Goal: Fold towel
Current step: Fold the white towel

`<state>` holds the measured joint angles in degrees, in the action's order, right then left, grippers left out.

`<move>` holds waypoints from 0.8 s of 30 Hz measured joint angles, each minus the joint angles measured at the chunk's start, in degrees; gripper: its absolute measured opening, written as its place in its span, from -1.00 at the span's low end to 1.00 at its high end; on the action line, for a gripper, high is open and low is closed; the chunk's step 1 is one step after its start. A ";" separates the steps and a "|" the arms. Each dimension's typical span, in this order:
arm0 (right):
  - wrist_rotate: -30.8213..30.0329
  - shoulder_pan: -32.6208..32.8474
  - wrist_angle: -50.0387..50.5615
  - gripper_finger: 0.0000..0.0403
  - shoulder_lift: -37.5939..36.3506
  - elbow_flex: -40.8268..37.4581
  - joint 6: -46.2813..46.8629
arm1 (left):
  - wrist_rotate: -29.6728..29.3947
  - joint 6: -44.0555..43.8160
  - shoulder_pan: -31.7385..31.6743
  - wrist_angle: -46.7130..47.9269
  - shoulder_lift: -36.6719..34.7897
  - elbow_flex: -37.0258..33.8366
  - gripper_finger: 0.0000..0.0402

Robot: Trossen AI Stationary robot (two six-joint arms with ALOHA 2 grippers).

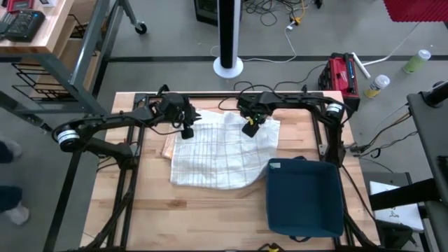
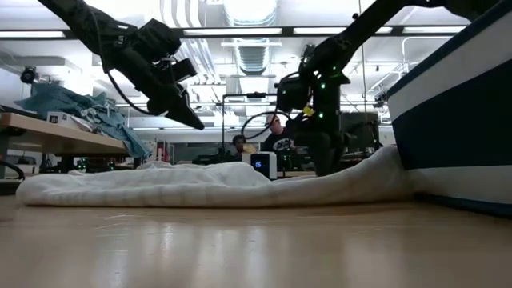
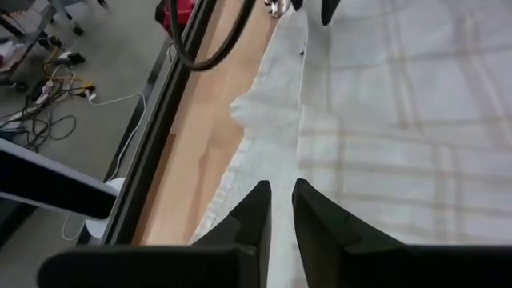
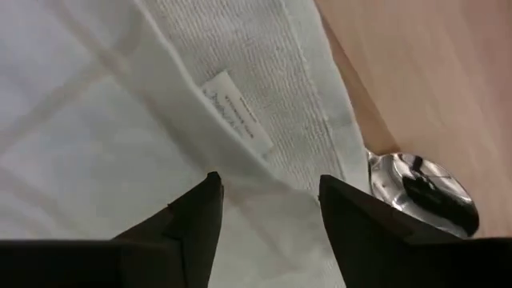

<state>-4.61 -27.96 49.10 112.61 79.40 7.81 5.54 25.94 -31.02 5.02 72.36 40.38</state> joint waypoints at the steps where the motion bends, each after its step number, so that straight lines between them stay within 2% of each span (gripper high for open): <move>1: 0.05 0.06 -0.07 -0.01 0.56 0.47 -0.28 | 0.00 0.01 0.02 0.04 0.00 0.00 -0.79; 4: 0.05 0.11 1.64 -0.06 1.20 1.33 -2.00 | -0.02 0.01 0.08 0.01 -0.02 0.00 -0.81; 7: 0.06 0.21 1.75 -0.19 0.89 2.33 -3.56 | -0.99 0.33 0.08 0.04 -0.04 0.00 -0.81; 13: 0.09 0.19 2.08 -0.70 0.46 4.24 -6.35 | -10.86 0.51 0.01 0.09 -0.07 0.00 -0.79; 15: 0.07 0.19 1.96 -0.88 0.46 4.33 -7.79 | -11.63 0.52 0.00 0.12 -0.09 0.00 -0.78; 17: 0.09 0.19 2.05 -0.97 0.46 4.33 -9.09 | -11.61 0.45 0.01 0.12 -0.09 0.00 -0.78; 20: 0.10 0.19 1.99 -0.88 0.44 4.33 -10.37 | -11.60 0.24 0.08 0.08 -0.11 0.00 -0.79; 24: 0.16 0.19 1.88 -0.58 0.44 4.37 -11.30 | -11.58 -0.92 0.06 -0.03 -0.13 0.00 -0.82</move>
<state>-4.45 -27.77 50.98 113.06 83.77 -3.50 -6.04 25.02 -30.96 4.99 72.23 40.38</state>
